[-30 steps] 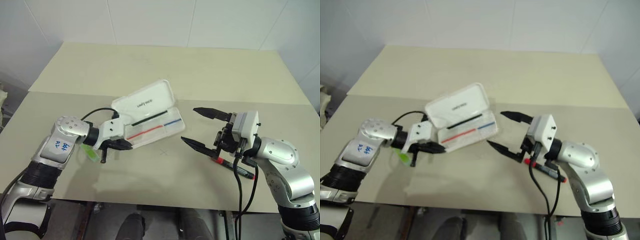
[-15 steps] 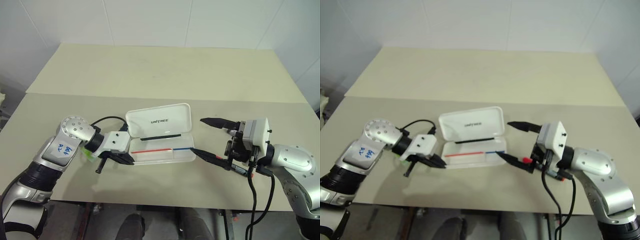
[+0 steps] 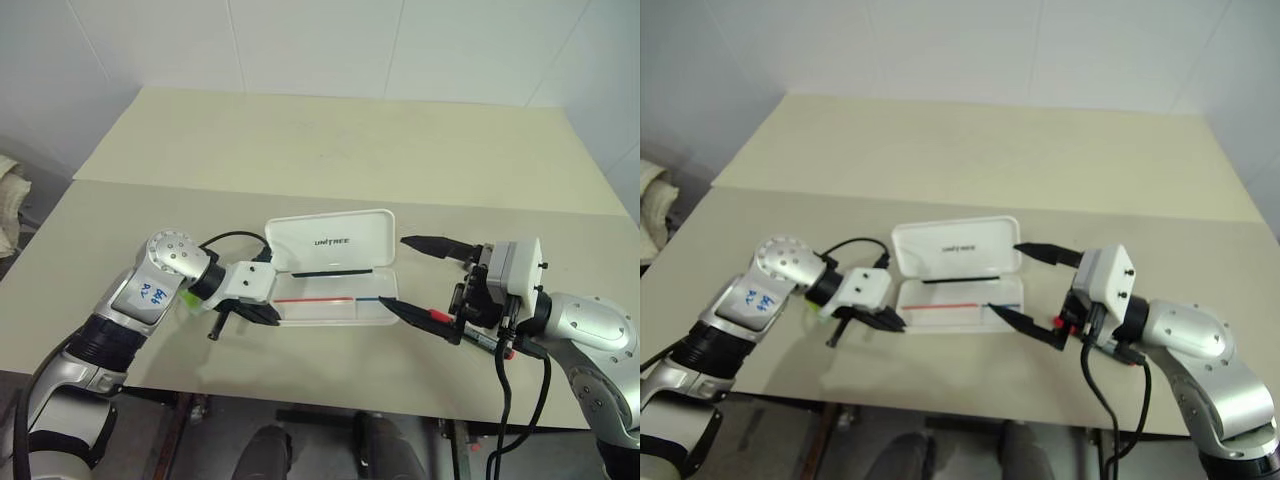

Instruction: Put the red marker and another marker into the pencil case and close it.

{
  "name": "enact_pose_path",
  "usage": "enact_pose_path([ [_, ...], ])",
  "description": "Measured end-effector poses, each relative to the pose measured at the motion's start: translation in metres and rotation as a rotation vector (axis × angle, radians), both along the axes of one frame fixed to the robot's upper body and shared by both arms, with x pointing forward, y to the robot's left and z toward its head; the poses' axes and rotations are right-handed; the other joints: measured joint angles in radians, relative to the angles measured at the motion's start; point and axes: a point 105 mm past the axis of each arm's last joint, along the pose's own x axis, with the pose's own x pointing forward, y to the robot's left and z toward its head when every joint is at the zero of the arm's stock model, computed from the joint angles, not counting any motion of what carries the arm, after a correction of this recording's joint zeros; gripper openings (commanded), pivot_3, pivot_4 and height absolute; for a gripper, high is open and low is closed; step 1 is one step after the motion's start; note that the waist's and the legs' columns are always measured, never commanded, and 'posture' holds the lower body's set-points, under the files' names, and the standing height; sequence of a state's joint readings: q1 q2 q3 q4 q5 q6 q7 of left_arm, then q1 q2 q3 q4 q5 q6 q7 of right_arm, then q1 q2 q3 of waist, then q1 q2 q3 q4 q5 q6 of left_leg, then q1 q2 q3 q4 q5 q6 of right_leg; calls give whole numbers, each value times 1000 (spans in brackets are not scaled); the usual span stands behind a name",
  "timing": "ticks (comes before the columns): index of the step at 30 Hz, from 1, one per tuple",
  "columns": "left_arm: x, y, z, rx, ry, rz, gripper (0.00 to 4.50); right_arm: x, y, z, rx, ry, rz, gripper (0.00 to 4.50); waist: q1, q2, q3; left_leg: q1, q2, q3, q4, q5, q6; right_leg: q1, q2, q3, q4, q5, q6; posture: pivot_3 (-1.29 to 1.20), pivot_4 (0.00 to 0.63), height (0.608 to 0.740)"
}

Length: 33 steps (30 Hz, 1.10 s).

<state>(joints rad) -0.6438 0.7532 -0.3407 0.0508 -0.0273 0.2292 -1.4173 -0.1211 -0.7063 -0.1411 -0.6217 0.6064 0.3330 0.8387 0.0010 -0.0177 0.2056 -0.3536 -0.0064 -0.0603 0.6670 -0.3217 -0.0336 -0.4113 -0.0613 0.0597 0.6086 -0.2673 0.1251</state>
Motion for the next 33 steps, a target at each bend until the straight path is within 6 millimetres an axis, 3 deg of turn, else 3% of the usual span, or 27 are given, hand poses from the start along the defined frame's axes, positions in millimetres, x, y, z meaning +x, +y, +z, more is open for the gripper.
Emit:
enact_pose_path([
  [6,-1,-10,-5,-8,11,5,2944,1,1,2,5,-7,-4,4500,-7,0,0,0,1,0,-2,0,0,-2,1,0,2,0,-1,0,150,740],
  [13,-6,-13,-5,-33,43,23,2944,1,4,3,13,-11,6,4500,-5,0,0,-1,1,-1,-3,0,0,-2,1,-1,1,0,-1,0,150,740],
  [24,-14,-11,11,-138,86,99,2944,5,3,1,20,1,4,4500,-6,0,0,-1,1,-1,-3,-1,0,-3,1,-1,0,-1,-1,0,150,740],
  [30,-19,0,22,-200,92,164,2944,7,-1,-5,18,28,6,4500,-6,0,0,-1,1,-1,-3,-1,0,-3,1,-1,0,-1,-1,0,150,740],
  [33,-18,9,35,-300,82,212,2944,9,-13,-13,4,70,-32,4500,-5,0,0,-1,1,-1,-4,-1,0,-3,0,-1,0,-1,-1,0,150,740],
])
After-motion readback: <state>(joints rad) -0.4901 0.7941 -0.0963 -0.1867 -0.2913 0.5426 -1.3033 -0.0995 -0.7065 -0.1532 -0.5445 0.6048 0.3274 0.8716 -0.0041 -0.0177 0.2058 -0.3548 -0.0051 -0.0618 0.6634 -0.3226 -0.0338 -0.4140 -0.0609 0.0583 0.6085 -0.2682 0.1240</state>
